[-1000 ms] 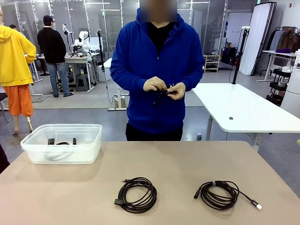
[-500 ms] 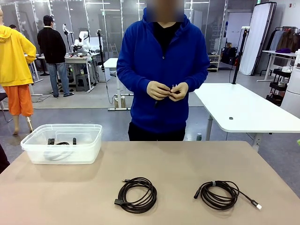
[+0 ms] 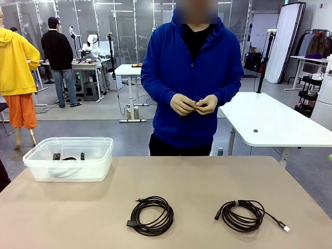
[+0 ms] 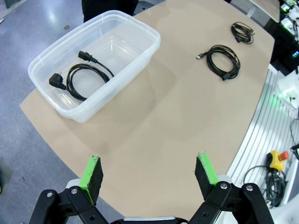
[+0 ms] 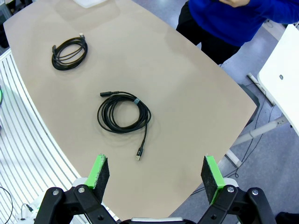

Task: Organize and store the cables.
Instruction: Place the Power Cable into the Organizing box.

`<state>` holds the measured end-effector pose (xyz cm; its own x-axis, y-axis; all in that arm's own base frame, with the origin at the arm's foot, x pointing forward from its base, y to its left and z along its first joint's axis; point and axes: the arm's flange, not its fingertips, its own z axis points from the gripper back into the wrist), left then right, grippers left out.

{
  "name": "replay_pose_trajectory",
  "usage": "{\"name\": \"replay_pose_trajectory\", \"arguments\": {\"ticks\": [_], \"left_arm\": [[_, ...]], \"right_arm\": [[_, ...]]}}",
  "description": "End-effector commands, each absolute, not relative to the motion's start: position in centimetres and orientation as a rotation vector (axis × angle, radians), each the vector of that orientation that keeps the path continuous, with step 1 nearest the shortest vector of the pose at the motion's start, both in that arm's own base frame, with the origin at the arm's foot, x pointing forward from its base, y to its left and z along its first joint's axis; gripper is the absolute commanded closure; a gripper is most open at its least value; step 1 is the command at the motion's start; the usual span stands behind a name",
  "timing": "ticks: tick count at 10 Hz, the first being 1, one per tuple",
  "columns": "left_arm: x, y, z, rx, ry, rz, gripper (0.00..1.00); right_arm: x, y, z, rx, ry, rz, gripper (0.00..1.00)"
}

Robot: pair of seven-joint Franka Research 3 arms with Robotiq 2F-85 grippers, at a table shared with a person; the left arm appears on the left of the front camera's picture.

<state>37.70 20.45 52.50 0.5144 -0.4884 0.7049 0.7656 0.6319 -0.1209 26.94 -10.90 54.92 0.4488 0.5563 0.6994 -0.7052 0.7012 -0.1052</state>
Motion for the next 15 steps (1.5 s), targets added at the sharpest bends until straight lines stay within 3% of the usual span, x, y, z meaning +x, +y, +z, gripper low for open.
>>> {"name": "replay_pose_trajectory", "arguments": {"ticks": [1,15], "left_arm": [[37.50,20.32,52.70,-0.440,-0.687,-0.789,0.00],[37.50,20.32,52.70,-0.440,-0.687,-0.789,0.00]], "right_arm": [[26.83,-11.08,54.84,0.212,-0.782,0.804,0.00],[26.83,-11.08,54.84,0.212,-0.782,0.804,0.00]]}}
